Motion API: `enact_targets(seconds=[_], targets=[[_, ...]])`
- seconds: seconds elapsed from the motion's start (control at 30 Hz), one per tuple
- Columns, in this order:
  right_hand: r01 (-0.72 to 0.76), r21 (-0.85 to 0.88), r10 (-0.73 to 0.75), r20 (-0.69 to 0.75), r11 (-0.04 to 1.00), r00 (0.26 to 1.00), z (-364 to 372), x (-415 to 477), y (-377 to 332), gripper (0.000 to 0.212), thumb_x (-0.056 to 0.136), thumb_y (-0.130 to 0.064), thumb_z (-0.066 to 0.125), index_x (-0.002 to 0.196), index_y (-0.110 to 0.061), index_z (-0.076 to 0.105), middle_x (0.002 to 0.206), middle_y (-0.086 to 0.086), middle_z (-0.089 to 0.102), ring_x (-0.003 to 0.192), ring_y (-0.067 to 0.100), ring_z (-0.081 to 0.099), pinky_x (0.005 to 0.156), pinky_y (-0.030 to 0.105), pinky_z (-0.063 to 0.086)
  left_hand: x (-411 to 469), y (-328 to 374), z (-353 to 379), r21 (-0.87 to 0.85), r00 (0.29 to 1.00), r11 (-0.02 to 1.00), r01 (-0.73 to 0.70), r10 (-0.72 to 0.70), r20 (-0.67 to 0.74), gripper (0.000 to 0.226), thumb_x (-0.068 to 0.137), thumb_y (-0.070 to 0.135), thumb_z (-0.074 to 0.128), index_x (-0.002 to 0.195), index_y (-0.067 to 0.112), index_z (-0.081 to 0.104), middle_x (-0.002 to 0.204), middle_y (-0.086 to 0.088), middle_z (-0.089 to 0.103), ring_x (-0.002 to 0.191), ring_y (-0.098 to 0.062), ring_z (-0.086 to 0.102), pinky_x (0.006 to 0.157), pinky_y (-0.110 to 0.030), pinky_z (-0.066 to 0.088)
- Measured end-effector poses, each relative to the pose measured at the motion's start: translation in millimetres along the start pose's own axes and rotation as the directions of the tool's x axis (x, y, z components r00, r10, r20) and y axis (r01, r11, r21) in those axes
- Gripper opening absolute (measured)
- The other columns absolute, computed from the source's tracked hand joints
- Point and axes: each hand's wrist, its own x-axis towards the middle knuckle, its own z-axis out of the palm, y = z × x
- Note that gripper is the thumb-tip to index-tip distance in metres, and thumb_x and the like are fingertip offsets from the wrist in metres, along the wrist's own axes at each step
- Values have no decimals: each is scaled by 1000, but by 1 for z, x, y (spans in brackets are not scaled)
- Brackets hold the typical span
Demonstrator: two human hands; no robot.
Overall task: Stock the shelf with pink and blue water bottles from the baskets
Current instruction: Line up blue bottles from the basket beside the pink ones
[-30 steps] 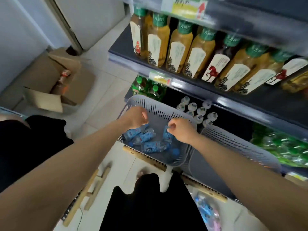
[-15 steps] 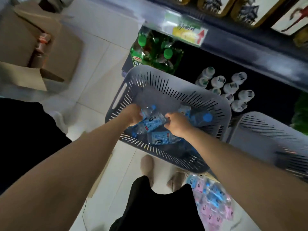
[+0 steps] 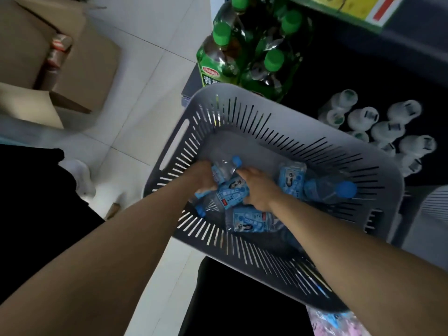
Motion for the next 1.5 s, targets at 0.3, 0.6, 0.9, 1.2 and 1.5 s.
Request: enact_targets(seconds=[0.3,0.6,0.9,1.2,1.5], targets=[[-38,-12,38,-37,999,999,-28,-19,-2,67,73,-19,77,132,-12,47,122,6,50,110,23,51,91,30,43,-20,13,-11,-135,991,991,10,-28,-132,42,76,11,74,114,3,57,109,-13,65,100,-29,62,82,-32,49],[-148,46,155,-268,988,951,-104,-116,-31,65,70,-28,77,125,-8,47,115,10,58,100,26,57,77,30,47,-120,60,-66,-178,985,980,-87,58,-164,55,80,13,72,128,1,48,124,-17,59,111,-31,58,87,-33,48],[-130,235,216,-389,963,895,-169,-240,-92,56,71,-32,74,116,-9,49,99,7,57,83,22,56,51,27,37,-256,95,-125,-162,933,959,-232,172,-316,51,79,21,72,121,3,49,110,-8,56,89,-22,51,75,-30,44],[0,445,259,-522,896,812,-223,-336,-133,53,66,-29,79,110,-13,54,105,5,63,94,21,60,75,32,49,-379,136,-189,-67,810,896,-440,363,-461,50,73,21,76,115,7,52,109,-9,62,92,-26,62,77,-34,53],[249,906,399,-380,342,835,-280,-394,-141,44,83,-39,67,113,-9,56,109,12,66,84,21,65,57,28,54,-454,189,-224,-223,661,688,-691,475,-581,39,75,12,75,107,7,54,92,0,64,76,-12,64,63,-23,54]])
